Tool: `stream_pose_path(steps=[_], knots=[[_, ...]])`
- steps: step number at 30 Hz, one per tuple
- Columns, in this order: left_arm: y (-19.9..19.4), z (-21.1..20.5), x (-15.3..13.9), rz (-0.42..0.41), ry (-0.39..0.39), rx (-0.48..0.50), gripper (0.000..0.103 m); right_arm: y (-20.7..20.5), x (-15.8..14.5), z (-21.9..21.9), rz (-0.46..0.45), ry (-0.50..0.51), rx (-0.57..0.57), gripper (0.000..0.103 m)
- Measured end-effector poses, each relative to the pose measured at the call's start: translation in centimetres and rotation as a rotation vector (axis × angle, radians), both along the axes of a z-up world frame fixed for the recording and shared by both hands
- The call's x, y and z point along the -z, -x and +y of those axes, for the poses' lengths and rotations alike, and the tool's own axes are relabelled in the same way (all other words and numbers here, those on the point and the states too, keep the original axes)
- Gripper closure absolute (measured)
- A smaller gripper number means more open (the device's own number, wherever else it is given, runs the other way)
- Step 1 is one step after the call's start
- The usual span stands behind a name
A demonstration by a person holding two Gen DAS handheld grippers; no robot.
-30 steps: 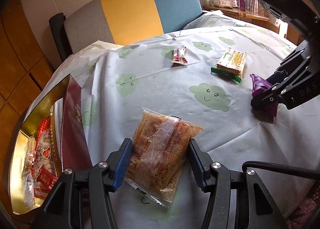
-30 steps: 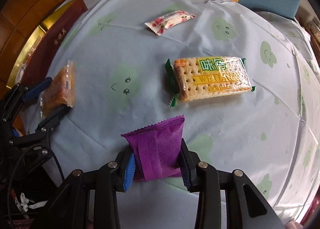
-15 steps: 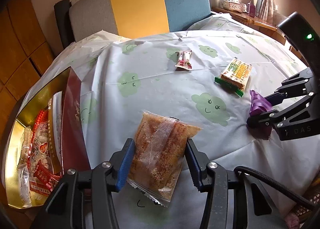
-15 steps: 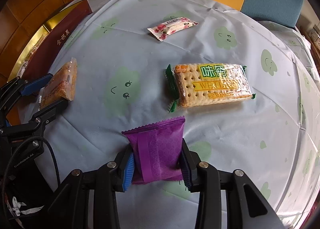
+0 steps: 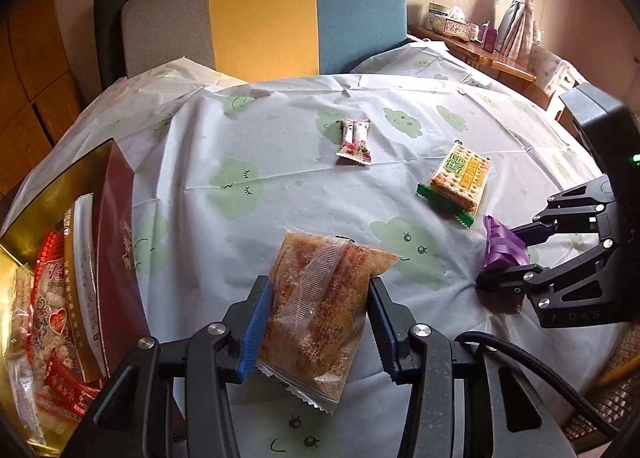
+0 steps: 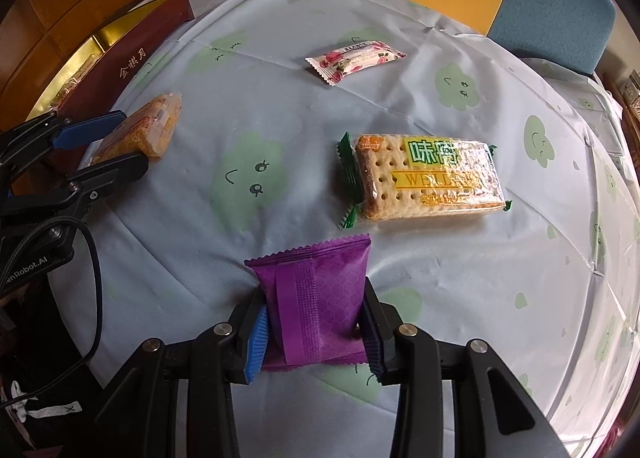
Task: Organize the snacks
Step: 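Lift the purple pouch with right gripper while left gripper holds the brown cake, then carry the brown cake into the gold tin with left gripper and release while right gripper holds the pouch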
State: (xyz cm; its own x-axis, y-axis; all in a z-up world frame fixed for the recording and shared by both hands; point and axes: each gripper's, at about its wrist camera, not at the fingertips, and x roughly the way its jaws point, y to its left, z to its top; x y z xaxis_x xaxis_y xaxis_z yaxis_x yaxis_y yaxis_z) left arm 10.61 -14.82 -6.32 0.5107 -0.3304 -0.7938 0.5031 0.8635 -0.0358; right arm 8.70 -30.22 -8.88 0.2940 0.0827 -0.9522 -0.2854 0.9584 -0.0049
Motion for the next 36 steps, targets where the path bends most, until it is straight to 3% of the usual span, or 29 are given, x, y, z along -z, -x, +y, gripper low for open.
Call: stream_pose_path(steps=[6,14,17,18,25,36], knots=[[-0.8,0.3,-0.4,0.076,0.042,0.074,0.05,0.1,0.1,0.1,-0.005,-0.001,-0.007,0.062],[-1.0,-0.9,-0.1,0.019,-0.129,0.182,0.03,0.1,-0.1,0.1,-0.009,0.015,-0.024,0.061],[-1.2,-1.9,0.9,-0.008,-0.2,0.202,0.031,0.1,-0.1,0.1,-0.01,0.019,-0.028,0.061],[-1.4,-2.0,1.4,0.0,-0.209,0.207,0.042,0.1,-0.1,0.1,-0.01,0.019,-0.028,0.061],[-0.3,0.0,0.8,0.004,-0.11,0.05,0.044,0.3,-0.1,0.4,-0.02,0.035,-0.042,0.061],[2.4,5.2,-5.1,-0.11,-0.002,-0.143,0.044,0.4,-0.1,0.5,-0.032,0.039,-0.04,0.061]])
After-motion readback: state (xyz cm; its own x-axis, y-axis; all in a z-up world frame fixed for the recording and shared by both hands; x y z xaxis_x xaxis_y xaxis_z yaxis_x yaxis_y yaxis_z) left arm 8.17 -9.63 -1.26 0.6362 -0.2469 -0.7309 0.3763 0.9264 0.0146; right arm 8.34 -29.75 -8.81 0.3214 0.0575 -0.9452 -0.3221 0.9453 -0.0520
